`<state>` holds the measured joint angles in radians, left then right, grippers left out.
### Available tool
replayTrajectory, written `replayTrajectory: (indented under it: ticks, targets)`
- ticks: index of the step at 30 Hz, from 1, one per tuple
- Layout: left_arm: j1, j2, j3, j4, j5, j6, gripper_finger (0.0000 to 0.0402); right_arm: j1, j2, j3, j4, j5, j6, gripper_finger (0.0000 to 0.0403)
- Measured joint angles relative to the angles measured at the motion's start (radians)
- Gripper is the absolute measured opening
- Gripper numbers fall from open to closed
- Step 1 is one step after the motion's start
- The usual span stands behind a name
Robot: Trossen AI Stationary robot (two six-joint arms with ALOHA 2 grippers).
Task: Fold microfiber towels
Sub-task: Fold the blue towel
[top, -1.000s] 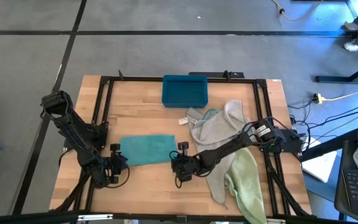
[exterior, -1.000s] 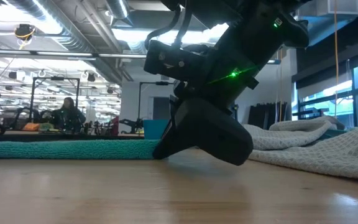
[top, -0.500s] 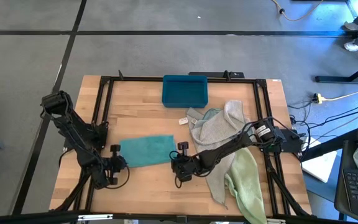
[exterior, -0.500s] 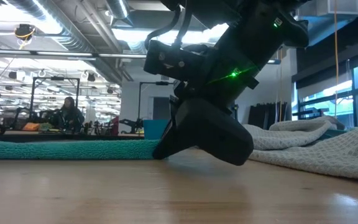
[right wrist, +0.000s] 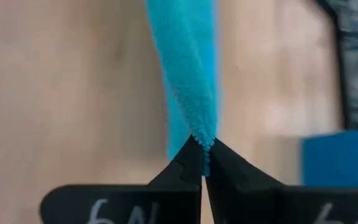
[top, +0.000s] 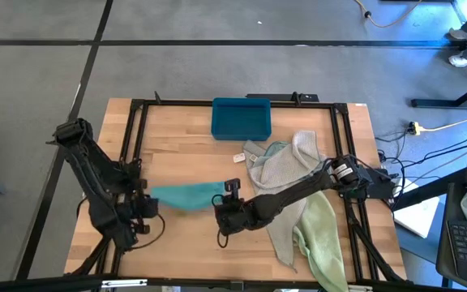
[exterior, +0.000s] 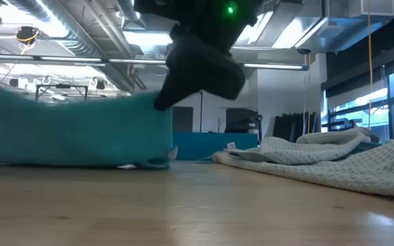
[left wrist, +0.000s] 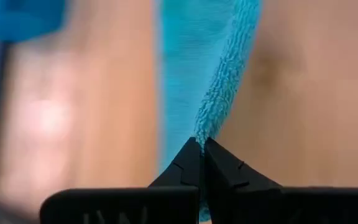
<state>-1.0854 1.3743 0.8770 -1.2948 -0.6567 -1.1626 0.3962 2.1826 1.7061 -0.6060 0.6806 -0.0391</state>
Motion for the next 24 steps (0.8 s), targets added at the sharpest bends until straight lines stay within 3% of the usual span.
replayTrajectory:
  ticks: [6,12,16,20,23,24]
  targets:
    - [-0.04,0.0,0.062,-0.247,-0.018,-0.215,0.0,0.007,0.0,0.073,-0.17,0.03,0.103,0.0008]
    - [-0.067,0.0,0.062,-0.262,0.003,-0.27,0.0,0.041,0.0,0.108,-0.182,0.059,0.109,0.001]
    - [-0.067,0.0,0.062,-0.276,0.005,-0.276,0.0,0.062,0.0,0.137,-0.19,0.196,0.11,0.0008]
    - [-0.067,0.0,0.062,-0.279,-0.009,-0.276,0.0,0.066,-0.001,0.156,-0.175,0.107,0.072,0.0008]
    - [-0.067,0.0,0.062,-0.276,-0.037,-0.278,0.0,0.066,-0.002,0.158,-0.249,0.214,0.206,0.0008]
    - [-0.067,0.0,0.062,-0.277,-0.036,-0.278,0.0,0.061,-0.002,0.158,-0.24,0.161,0.207,0.0008]
